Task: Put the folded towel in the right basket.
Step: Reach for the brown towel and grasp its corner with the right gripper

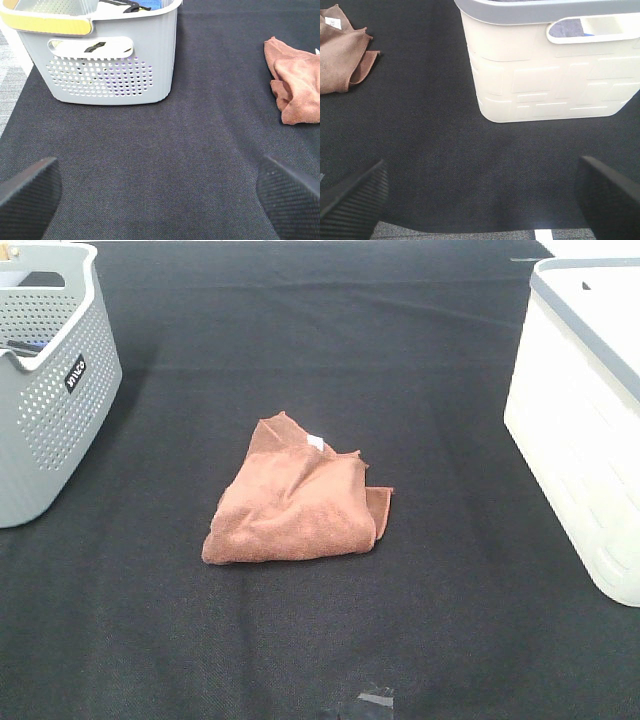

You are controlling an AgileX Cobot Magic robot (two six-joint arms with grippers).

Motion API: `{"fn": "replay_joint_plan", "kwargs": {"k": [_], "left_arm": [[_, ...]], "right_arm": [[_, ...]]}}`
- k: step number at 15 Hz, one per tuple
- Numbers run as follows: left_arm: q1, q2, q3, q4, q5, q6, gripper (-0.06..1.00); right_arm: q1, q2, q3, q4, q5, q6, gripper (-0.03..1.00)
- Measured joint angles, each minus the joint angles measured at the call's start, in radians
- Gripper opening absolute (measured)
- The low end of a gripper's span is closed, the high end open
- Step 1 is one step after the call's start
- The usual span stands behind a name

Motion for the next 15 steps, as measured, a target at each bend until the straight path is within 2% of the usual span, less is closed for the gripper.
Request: {"fn": "replay_joint_plan", "kwargs": {"k": [4,7,11,15], "left_arm": [[0.000,0.000,0.000,0.000,0.000,0.000,0.99],[0.000,0.000,0.000,0.000,0.000,0.000,0.99],[0.000,0.000,0.000,0.000,0.000,0.000,0.99],[0.000,0.000,0.000,0.000,0.000,0.000,0.99]], "right_arm": [[0.000,0.138,-0.089,0.032,0.041,-0.007,0.97],[0.000,0.471,-0.293,0.151,0.094,-0.005,0.97],[0.000,0.843,-0.549,0.287,0.102,-0.002,0.97],[0.000,1.043,-0.641,0.356,0.101,-0.034,0.97]]}}
